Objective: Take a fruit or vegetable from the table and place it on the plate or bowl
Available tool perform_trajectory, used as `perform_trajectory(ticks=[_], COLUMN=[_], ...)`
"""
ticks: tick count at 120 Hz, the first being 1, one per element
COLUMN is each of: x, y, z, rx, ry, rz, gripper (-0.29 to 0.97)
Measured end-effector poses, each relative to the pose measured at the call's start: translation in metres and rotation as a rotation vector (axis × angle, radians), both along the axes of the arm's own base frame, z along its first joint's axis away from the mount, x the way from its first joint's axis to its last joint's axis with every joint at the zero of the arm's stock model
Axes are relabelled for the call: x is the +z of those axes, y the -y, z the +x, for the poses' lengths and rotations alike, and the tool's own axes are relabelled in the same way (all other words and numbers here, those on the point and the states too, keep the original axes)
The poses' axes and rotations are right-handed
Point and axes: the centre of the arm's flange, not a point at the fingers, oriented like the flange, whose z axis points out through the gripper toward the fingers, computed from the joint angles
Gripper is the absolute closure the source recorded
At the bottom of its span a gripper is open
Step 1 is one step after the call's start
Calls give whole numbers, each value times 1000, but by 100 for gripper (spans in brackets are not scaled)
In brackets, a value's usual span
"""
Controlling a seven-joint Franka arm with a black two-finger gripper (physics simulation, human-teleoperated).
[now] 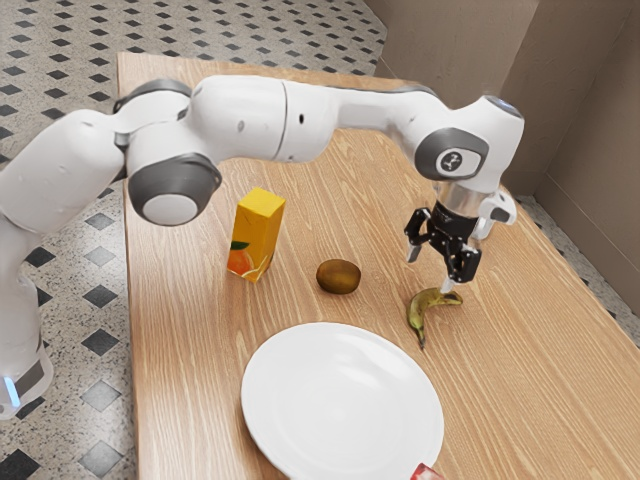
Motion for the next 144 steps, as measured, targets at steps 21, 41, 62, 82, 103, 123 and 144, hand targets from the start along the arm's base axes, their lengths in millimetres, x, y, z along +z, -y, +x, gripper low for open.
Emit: perform_trajectory(ticks=[21, 41, 62, 82, 103, 123, 144], x=[-14, -29, -38, -46, -55, -59, -62], y=[3, 0, -3, 3, 5, 3, -2], z=[2, 3, 4, 5, 7, 10, 13], rx=[21, 45, 63, 64, 68, 77, 90], ry=[-6, -16, -21, -24, -30, -20, -10], rz=[-2, -1, 0, -7, -11, -8, -13], gripper=[0, 0, 0, 0, 0, 0, 0])
